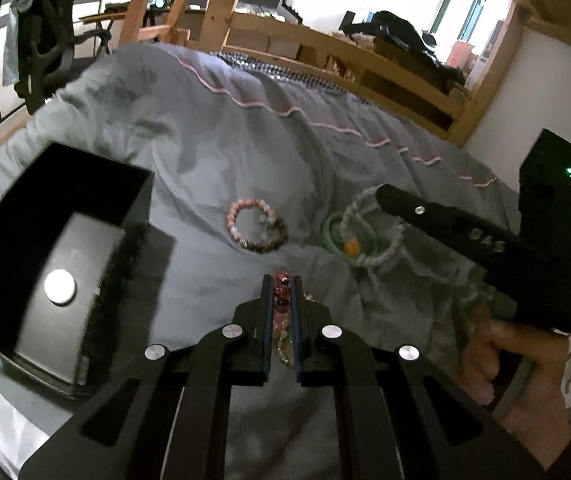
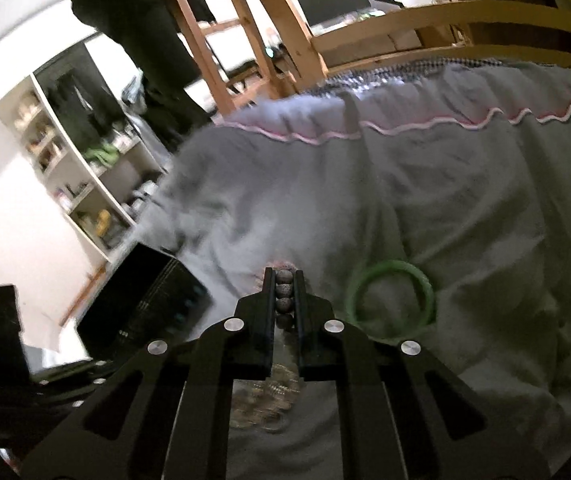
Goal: Organize jewelry
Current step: 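Carry both bracelets into the black box and open both tools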
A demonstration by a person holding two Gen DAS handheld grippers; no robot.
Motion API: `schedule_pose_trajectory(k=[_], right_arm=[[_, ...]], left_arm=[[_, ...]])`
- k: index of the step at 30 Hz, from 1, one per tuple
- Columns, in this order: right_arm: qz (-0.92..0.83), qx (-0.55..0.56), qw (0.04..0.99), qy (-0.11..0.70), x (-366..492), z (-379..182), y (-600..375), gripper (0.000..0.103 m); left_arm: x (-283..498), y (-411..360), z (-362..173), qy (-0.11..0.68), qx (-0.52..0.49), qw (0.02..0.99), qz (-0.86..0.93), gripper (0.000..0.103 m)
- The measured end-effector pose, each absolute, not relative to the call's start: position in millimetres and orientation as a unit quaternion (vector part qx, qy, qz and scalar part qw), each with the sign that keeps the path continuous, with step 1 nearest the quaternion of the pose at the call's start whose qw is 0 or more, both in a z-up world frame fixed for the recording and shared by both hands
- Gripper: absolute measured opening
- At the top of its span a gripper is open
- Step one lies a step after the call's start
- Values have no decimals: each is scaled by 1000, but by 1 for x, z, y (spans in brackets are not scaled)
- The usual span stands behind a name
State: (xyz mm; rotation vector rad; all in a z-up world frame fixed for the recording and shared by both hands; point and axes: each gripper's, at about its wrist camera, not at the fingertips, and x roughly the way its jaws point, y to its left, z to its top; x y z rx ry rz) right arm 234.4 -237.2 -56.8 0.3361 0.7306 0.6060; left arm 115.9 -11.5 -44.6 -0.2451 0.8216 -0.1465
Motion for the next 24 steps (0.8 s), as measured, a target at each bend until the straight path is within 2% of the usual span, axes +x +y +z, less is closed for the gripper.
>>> schedule_pose_trajectory(k=[8, 18, 24], right_arm=[[329, 182, 867, 326, 217, -24, -224, 9], [355, 156, 868, 310, 200, 11, -193, 9], [377, 144, 860, 314, 201, 20, -169, 9]], left_arm=[[109, -7, -23, 371, -127, 918, -53, 7], [102, 21, 2, 338, -159, 927, -21, 7], [93, 31, 14, 299, -144, 942, 43, 7]])
